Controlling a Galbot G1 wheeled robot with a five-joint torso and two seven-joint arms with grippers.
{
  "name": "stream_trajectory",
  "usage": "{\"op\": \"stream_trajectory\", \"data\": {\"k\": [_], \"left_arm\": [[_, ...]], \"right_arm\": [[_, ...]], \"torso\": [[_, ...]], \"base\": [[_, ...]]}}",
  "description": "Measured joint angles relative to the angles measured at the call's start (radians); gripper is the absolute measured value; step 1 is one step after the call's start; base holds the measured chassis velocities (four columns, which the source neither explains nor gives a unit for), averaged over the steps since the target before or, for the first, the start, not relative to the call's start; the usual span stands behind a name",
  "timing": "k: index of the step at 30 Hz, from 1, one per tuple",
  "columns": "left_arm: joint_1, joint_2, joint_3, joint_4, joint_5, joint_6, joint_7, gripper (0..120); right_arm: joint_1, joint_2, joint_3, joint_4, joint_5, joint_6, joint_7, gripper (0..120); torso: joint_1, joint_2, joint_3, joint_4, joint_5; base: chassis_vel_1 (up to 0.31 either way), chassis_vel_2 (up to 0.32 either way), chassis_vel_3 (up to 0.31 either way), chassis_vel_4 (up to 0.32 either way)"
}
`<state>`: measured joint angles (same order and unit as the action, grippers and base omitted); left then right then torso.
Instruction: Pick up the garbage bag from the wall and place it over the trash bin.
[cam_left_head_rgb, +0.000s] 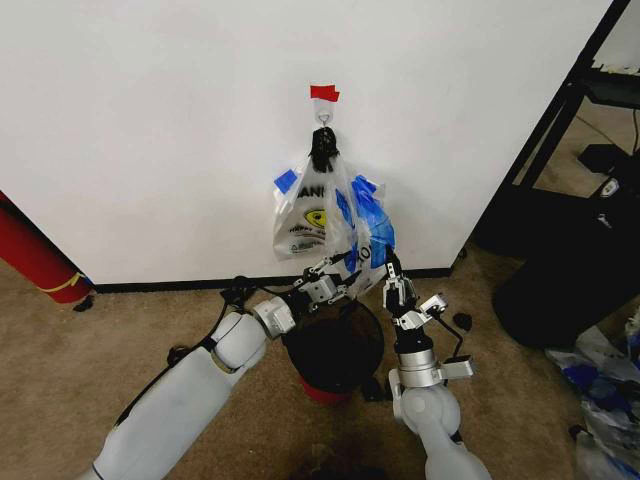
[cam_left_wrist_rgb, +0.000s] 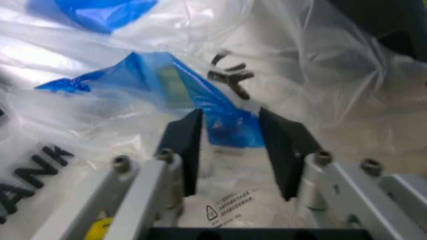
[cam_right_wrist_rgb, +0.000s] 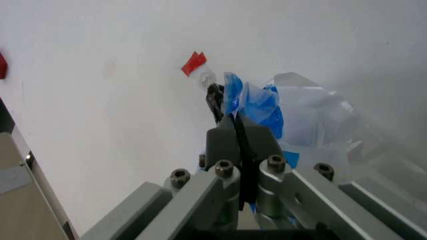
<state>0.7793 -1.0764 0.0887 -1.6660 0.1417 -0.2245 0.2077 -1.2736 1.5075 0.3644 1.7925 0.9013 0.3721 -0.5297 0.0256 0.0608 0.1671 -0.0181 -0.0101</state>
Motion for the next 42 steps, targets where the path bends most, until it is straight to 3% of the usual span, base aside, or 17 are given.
{"op": "stream_trajectory", "data": {"k": [9, 14, 20, 31, 42], "left_arm": [[0.029, 0.007, -0.034, -0.013, -0.025, 0.000, -0.001, 0], [0.051, 0.010, -0.059, -0.028, -0.060, 0.005, -0.006, 0], [0.121, 0.000, -0.138, -0.089, -0.184, 0.035, -0.044, 0], [0.305, -0.071, -0.263, -0.298, -0.519, 0.082, -0.120, 0], [0.506, -0.107, -0.381, -0.427, -0.540, 0.050, -0.146, 0]], "right_arm": [[0.000, -0.006, 0.023, 0.002, 0.004, 0.006, 0.004, 0], [0.007, -0.013, 0.047, -0.001, 0.014, 0.010, 0.009, 0], [-0.004, -0.032, 0.074, -0.015, 0.026, 0.021, 0.003, 0], [-0.077, -0.042, 0.124, -0.025, -0.053, 0.059, -0.089, 0], [-0.189, -0.051, 0.146, 0.034, -0.158, 0.122, -0.107, 0]], "torso": [[0.000, 0.000, 0.000, 0.0000, 0.0000], [0.000, 0.000, 0.000, -0.0001, 0.0000], [0.000, 0.000, 0.000, -0.0002, 0.0001], [0.000, 0.000, 0.000, -0.0003, 0.0001], [0.000, 0.000, 0.000, 0.0000, 0.0001]], "base": [[0.000, 0.000, 0.000, 0.000], [0.000, 0.000, 0.000, 0.000], [0.000, 0.000, 0.000, 0.000], [0.000, 0.000, 0.000, 0.000], [0.000, 0.000, 0.000, 0.000]]}}
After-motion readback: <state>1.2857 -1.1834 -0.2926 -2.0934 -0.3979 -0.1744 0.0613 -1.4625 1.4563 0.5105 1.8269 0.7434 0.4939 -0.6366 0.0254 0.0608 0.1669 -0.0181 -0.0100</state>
